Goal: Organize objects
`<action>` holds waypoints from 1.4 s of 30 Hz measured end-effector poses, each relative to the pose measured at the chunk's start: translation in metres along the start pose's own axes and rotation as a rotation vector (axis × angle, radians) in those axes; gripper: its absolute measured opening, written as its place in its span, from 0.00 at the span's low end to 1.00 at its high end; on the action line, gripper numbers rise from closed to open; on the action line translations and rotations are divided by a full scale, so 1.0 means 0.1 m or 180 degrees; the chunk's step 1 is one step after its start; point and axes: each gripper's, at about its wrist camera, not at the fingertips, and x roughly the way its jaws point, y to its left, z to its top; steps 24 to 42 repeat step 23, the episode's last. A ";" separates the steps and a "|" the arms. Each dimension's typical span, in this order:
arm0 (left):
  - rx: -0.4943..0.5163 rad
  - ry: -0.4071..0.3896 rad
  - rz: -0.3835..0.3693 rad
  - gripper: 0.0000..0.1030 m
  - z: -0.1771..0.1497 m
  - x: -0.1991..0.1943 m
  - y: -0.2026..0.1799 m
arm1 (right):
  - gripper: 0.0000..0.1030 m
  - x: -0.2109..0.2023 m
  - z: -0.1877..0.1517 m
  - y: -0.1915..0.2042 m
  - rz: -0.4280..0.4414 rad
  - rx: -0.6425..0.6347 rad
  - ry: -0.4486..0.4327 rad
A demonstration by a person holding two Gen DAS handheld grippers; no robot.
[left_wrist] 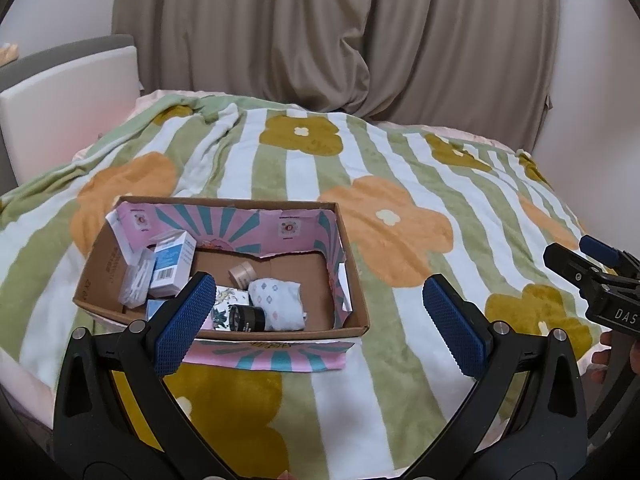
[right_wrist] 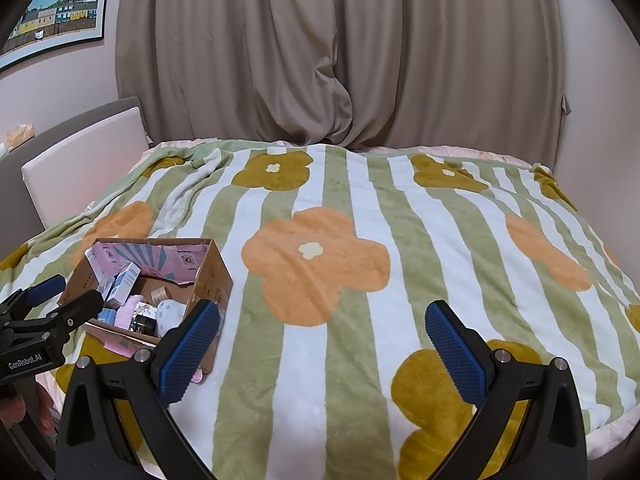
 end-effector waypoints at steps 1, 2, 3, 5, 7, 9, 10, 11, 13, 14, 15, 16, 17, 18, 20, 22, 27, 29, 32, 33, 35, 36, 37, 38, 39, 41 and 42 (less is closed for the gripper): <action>0.0003 0.0011 0.0022 1.00 0.00 0.00 0.00 | 1.00 0.00 0.00 0.00 -0.0003 0.0000 0.0000; 0.0010 0.0025 0.0054 1.00 0.01 0.00 0.00 | 1.00 0.00 0.00 0.00 -0.0002 0.0002 -0.0001; 0.0022 0.0038 0.0092 1.00 0.01 0.00 0.00 | 1.00 0.00 0.00 -0.01 0.0005 0.0002 -0.0002; 0.0024 0.0035 0.0144 1.00 0.00 -0.01 0.00 | 1.00 -0.01 0.00 -0.01 0.0004 0.0004 -0.0004; 0.0014 0.0006 0.0161 1.00 -0.01 -0.02 0.01 | 1.00 0.00 0.00 -0.01 0.0013 0.0001 0.0002; 0.0010 -0.0031 0.0186 1.00 -0.01 -0.04 0.00 | 1.00 -0.01 0.01 0.00 0.0030 0.0008 0.0017; 0.0003 -0.0044 0.0191 1.00 -0.01 -0.05 0.00 | 1.00 -0.01 0.01 0.01 0.0025 0.0009 0.0023; -0.0012 -0.0051 0.0174 1.00 -0.01 -0.05 0.00 | 1.00 -0.01 0.02 0.01 0.0016 0.0008 0.0025; -0.0044 -0.0036 0.0136 1.00 -0.01 -0.05 0.00 | 1.00 -0.01 0.04 0.03 0.0012 0.0011 0.0027; -0.0062 -0.0032 0.0124 1.00 -0.01 -0.04 0.00 | 1.00 -0.01 0.04 0.03 0.0013 0.0009 0.0027; -0.0062 -0.0042 0.0124 1.00 -0.01 -0.04 -0.01 | 1.00 -0.01 0.03 0.03 0.0008 0.0003 0.0028; -0.0045 -0.0073 0.0120 1.00 -0.01 -0.05 -0.02 | 1.00 -0.01 0.03 0.03 0.0005 0.0001 0.0029; -0.0023 -0.0096 0.0118 1.00 -0.02 -0.06 -0.04 | 1.00 -0.01 0.03 0.03 0.0002 0.0002 0.0031; 0.0003 -0.0120 0.0125 1.00 -0.02 -0.06 -0.06 | 1.00 -0.01 0.03 0.04 0.0004 -0.0002 0.0036; 0.0031 -0.0145 0.0146 1.00 -0.03 -0.06 -0.09 | 1.00 0.00 0.02 0.05 0.0009 -0.0008 0.0047; 0.0035 -0.0182 0.0125 1.00 -0.05 -0.06 -0.10 | 1.00 0.01 0.02 0.04 0.0008 -0.0011 0.0059; 0.0036 -0.0179 0.0122 1.00 -0.05 -0.05 -0.11 | 1.00 0.03 0.00 0.04 0.0006 -0.0010 0.0062; 0.0036 -0.0179 0.0122 1.00 -0.05 -0.05 -0.11 | 1.00 0.03 0.00 0.04 0.0006 -0.0010 0.0062; 0.0036 -0.0179 0.0122 1.00 -0.05 -0.05 -0.11 | 1.00 0.03 0.00 0.04 0.0006 -0.0010 0.0062; 0.0036 -0.0179 0.0122 1.00 -0.05 -0.05 -0.11 | 1.00 0.03 0.00 0.04 0.0006 -0.0010 0.0062; 0.0036 -0.0179 0.0122 1.00 -0.05 -0.05 -0.11 | 1.00 0.03 0.00 0.04 0.0006 -0.0010 0.0062; 0.0036 -0.0179 0.0122 1.00 -0.05 -0.05 -0.11 | 1.00 0.03 0.00 0.04 0.0006 -0.0010 0.0062; 0.0036 -0.0179 0.0122 1.00 -0.05 -0.05 -0.11 | 1.00 0.03 0.00 0.04 0.0006 -0.0010 0.0062; 0.0036 -0.0179 0.0122 1.00 -0.05 -0.05 -0.11 | 1.00 0.03 0.00 0.04 0.0006 -0.0010 0.0062; 0.0036 -0.0179 0.0122 1.00 -0.05 -0.05 -0.11 | 1.00 0.03 0.00 0.04 0.0006 -0.0010 0.0062; 0.0036 -0.0179 0.0122 1.00 -0.05 -0.05 -0.11 | 1.00 0.03 0.00 0.04 0.0006 -0.0010 0.0062; 0.0036 -0.0179 0.0122 1.00 -0.05 -0.05 -0.11 | 1.00 0.03 0.00 0.04 0.0006 -0.0010 0.0062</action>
